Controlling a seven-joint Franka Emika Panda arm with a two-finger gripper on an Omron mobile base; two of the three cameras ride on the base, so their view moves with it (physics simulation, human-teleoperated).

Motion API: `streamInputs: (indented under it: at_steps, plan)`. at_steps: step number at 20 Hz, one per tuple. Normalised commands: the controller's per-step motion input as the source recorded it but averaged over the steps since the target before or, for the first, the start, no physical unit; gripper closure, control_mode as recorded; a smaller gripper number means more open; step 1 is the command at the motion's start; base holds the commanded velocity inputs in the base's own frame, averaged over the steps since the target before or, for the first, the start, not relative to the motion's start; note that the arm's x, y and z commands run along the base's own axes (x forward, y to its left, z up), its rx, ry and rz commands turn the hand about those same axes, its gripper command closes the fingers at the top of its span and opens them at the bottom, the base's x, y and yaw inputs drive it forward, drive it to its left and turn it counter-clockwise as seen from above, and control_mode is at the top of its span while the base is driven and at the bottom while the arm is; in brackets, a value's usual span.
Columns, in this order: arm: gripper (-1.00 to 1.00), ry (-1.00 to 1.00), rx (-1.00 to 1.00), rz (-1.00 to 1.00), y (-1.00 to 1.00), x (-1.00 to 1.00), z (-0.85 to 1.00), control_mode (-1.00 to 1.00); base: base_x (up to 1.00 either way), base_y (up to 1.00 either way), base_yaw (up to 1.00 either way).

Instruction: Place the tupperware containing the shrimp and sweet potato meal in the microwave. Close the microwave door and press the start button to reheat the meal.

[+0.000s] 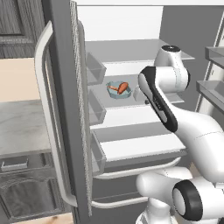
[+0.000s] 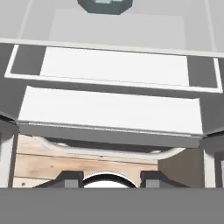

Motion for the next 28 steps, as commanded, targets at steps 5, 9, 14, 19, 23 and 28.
streamInputs:
  at_steps: [5,9,14,19,23,28]
  plan:
    - [-1.0,-0.13,0.0,-0.04,0.0,0.0,0.0,-1.0,0.0,0.0,0.0]
    - [-1.0,-0.31,0.02,-0.17,0.09,0.0,0.01,-1.0,0.0,0.0,0.0]
    - [-1.0,-0.26,0.13,-0.23,0.04,0.07,0.0,-1.0,0.0,0.0,0.0]
    - [-1.0,-0.11,0.22,-0.18,0.02,0.21,-0.07,-1.0,0.0,0.0,0.0]
    - [-1.0,0.0,0.23,-0.11,0.01,0.33,-0.23,-1.0,0.0,0.0,0.0]
    - [-1.0,0.01,0.07,-0.05,0.21,0.37,-0.16,-1.0,0.0,0.0,0.0]
